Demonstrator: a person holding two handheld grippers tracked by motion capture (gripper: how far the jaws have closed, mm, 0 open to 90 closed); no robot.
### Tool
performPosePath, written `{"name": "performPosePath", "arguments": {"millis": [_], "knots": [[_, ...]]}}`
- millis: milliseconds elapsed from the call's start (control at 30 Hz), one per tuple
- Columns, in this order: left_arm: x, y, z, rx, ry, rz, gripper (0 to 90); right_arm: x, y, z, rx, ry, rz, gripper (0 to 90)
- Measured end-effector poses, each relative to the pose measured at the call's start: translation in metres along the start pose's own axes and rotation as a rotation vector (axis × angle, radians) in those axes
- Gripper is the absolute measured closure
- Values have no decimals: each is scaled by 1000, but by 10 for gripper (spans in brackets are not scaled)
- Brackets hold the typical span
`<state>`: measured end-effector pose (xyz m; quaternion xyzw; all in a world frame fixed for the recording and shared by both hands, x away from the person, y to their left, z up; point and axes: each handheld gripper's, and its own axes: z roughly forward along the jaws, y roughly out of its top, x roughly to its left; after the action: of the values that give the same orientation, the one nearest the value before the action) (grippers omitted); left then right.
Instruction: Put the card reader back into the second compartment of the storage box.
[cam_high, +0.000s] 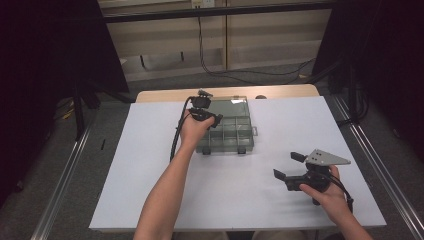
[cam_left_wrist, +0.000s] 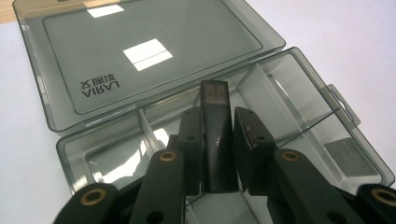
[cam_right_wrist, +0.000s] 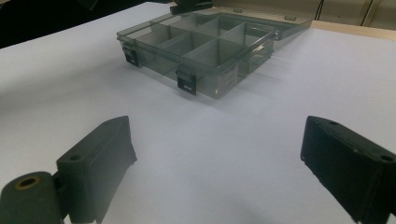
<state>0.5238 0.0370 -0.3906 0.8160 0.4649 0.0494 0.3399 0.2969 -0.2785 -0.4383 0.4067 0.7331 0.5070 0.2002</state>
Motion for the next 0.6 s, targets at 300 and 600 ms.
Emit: {"name": "performPosePath", "arguments": {"millis": [300, 600], "knots": [[0, 0, 2, -1, 3, -8, 738, 0, 0, 0, -2, 1, -3, 89], [1, -1, 5, 5, 15, -4, 738, 0, 0, 0, 0, 3, -3, 89]]}}
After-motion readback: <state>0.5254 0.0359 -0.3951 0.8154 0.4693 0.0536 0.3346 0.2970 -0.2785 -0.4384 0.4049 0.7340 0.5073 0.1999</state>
